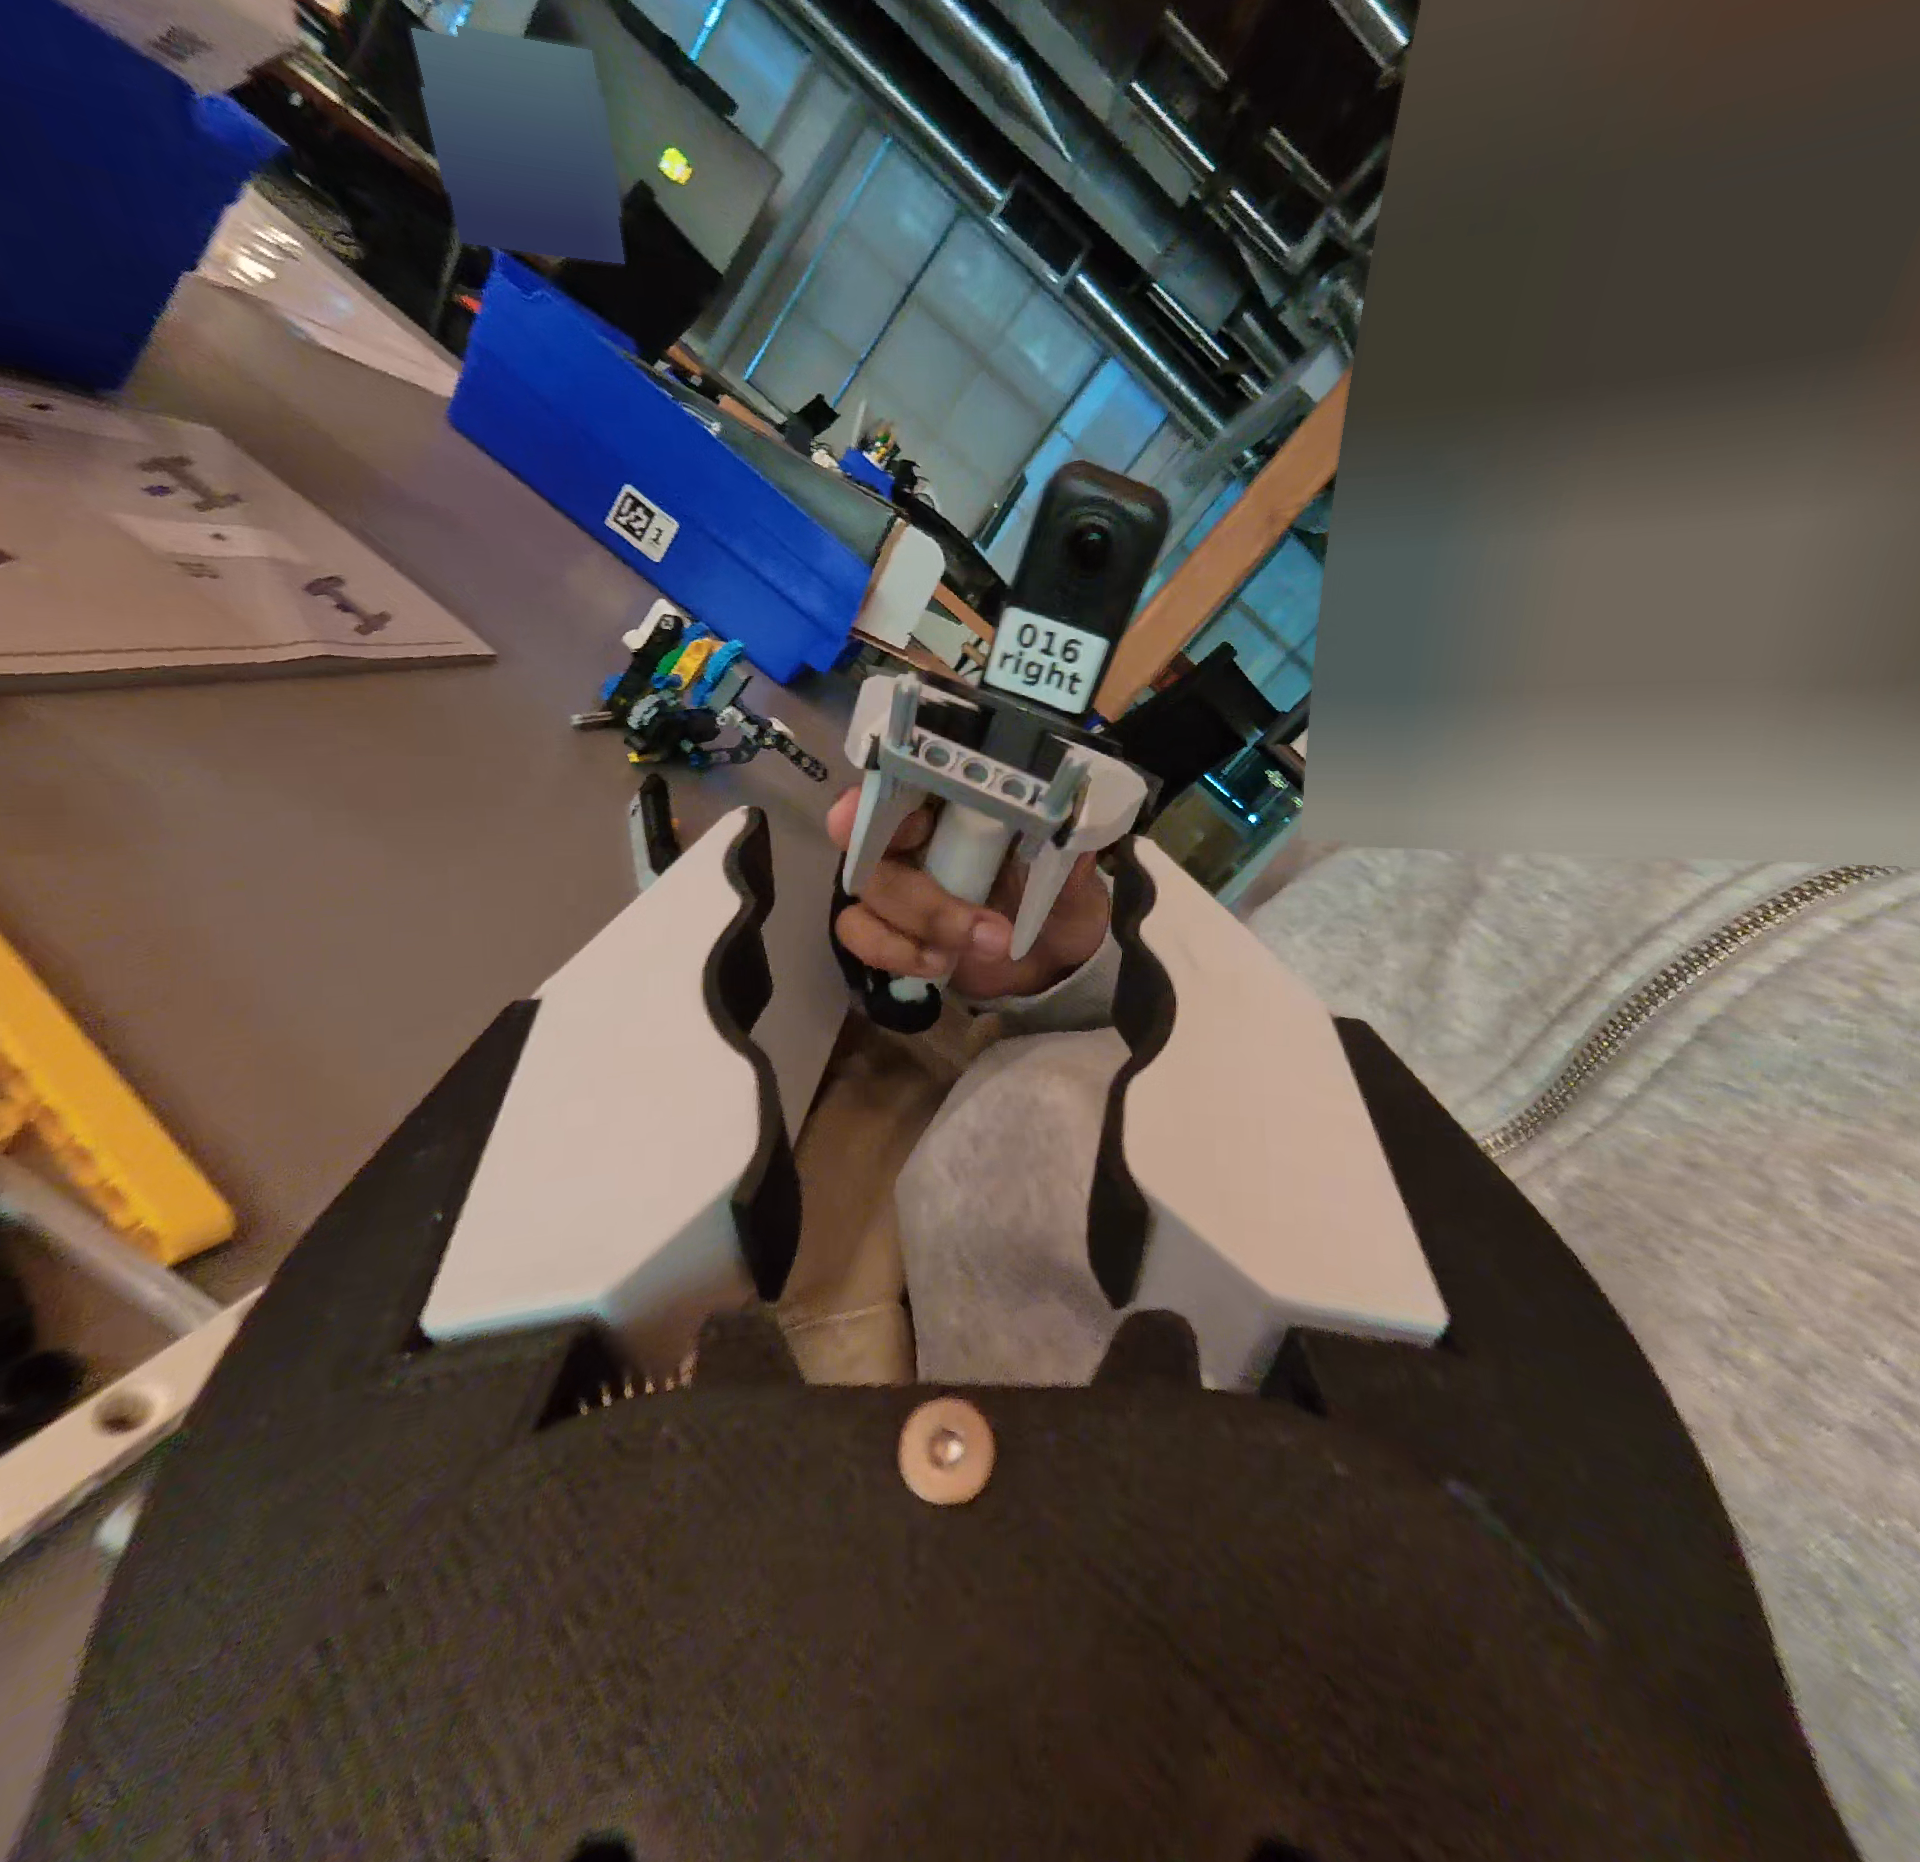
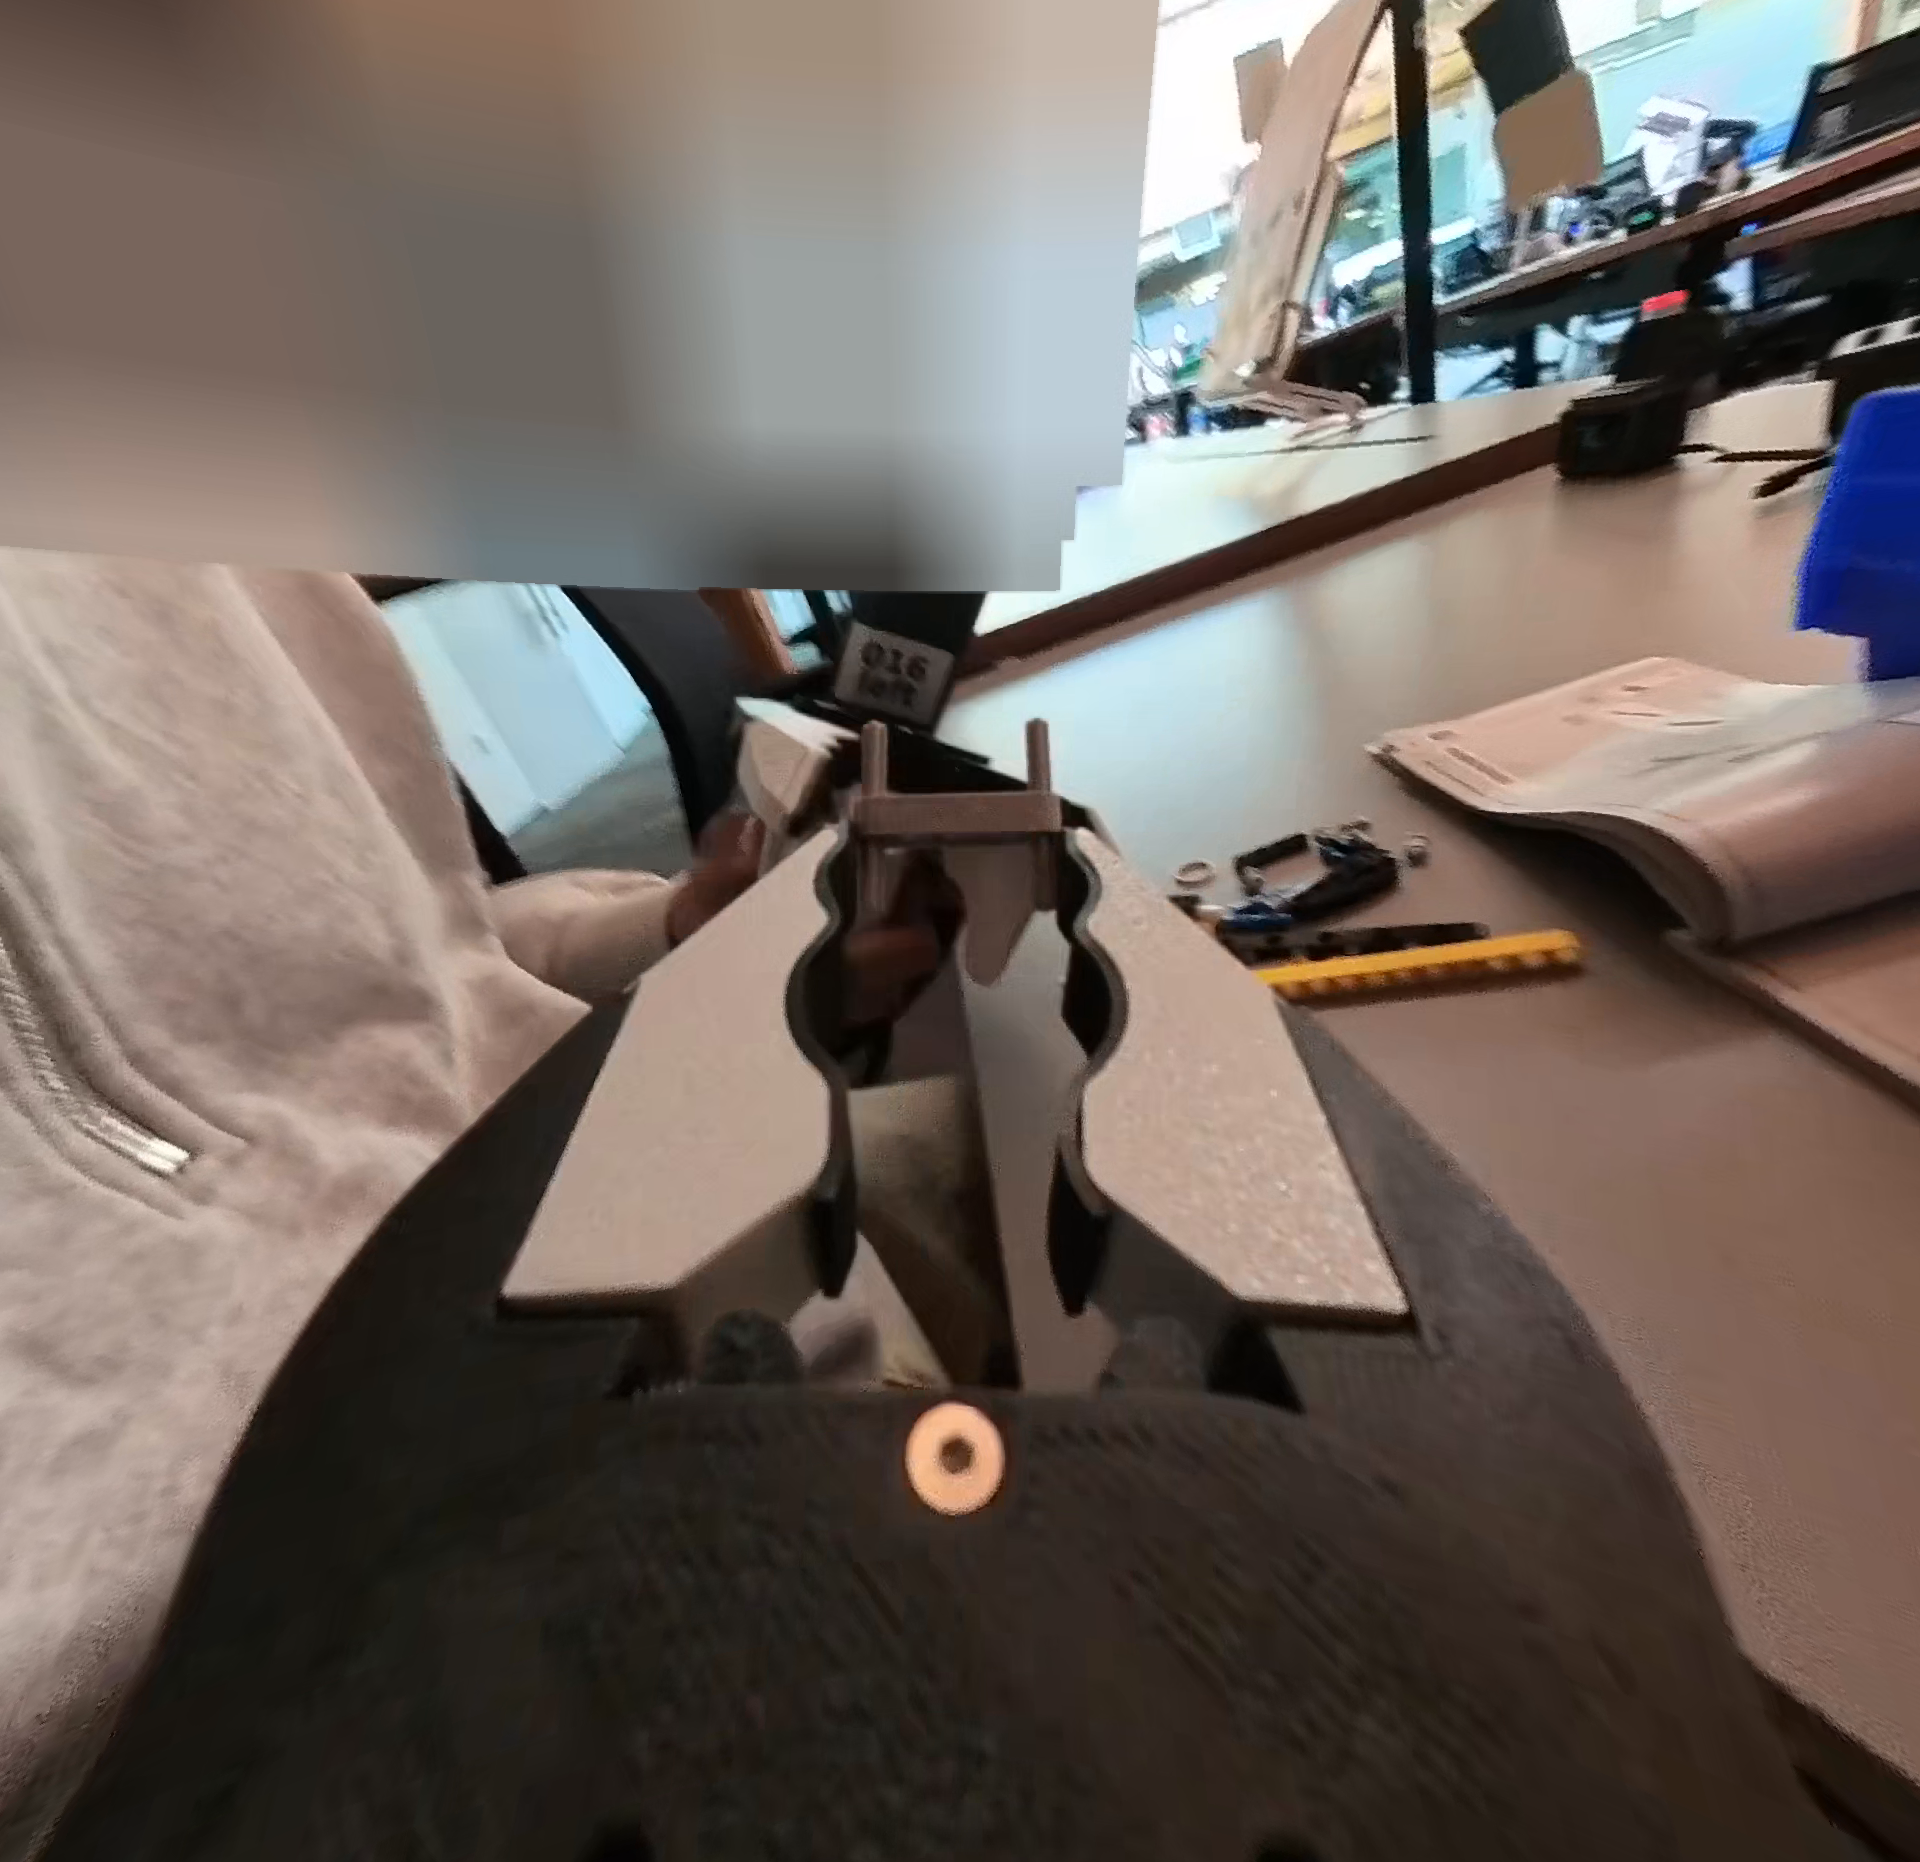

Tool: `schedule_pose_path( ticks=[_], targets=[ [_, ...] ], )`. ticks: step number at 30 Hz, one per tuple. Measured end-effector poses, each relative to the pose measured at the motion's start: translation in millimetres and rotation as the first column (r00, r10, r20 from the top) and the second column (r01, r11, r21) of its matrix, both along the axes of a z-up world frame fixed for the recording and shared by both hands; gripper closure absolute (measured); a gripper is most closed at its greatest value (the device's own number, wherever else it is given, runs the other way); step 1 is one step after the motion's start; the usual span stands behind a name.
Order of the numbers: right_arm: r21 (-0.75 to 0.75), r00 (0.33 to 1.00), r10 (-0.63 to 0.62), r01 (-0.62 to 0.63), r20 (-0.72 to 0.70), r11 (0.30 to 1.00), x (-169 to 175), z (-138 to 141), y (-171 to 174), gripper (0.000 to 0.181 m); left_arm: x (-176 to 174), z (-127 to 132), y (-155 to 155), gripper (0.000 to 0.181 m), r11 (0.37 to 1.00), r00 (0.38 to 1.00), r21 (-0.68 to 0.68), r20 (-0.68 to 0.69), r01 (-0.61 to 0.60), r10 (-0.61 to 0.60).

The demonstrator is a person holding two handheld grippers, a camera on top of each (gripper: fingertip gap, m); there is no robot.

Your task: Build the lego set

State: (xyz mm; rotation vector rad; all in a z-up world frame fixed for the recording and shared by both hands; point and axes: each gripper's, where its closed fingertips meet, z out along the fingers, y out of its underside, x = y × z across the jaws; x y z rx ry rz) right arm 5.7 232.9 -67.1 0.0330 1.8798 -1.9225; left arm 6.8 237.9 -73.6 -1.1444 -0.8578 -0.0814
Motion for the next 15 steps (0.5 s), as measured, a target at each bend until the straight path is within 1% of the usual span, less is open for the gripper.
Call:
schedule_pose_path(
  ticks=[2,3,7,11,15],
  targets=[
    [-0.014,0.997,0.035,-0.034,0.075,0.999,4.2,1.5,-1.2,0.145,1.9,3.6,5.4,0.117,1.000,1.000,0.014,-0.015,0.013,-0.013],
    [-0.005,0.995,0.047,-0.046,0.089,0.999,6.5,-0.3,-2.5,0.145,2.6,6.1,7.3,0.118,0.999,1.000,0.029,-0.021,0.017,-0.017],
    [0.002,0.994,0.065,-0.066,0.088,0.998,13.6,-1.7,-5.2,0.145,3.6,11.0,8.5,0.134,0.997,1.000,0.073,-0.025,0.019,-0.017],
    [-0.014,0.991,0.072,-0.071,0.115,0.997,13.6,0.4,-5.2,0.145,4.5,12.4,7.6,0.135,0.998,0.999,0.063,-0.040,0.013,-0.010],
    [-0.018,0.990,0.067,-0.066,0.127,0.998,11.2,-0.4,-5.2,0.144,2.7,12.9,4.2,0.140,0.999,0.998,0.041,-0.055,-0.025,0.027]
  ],
)
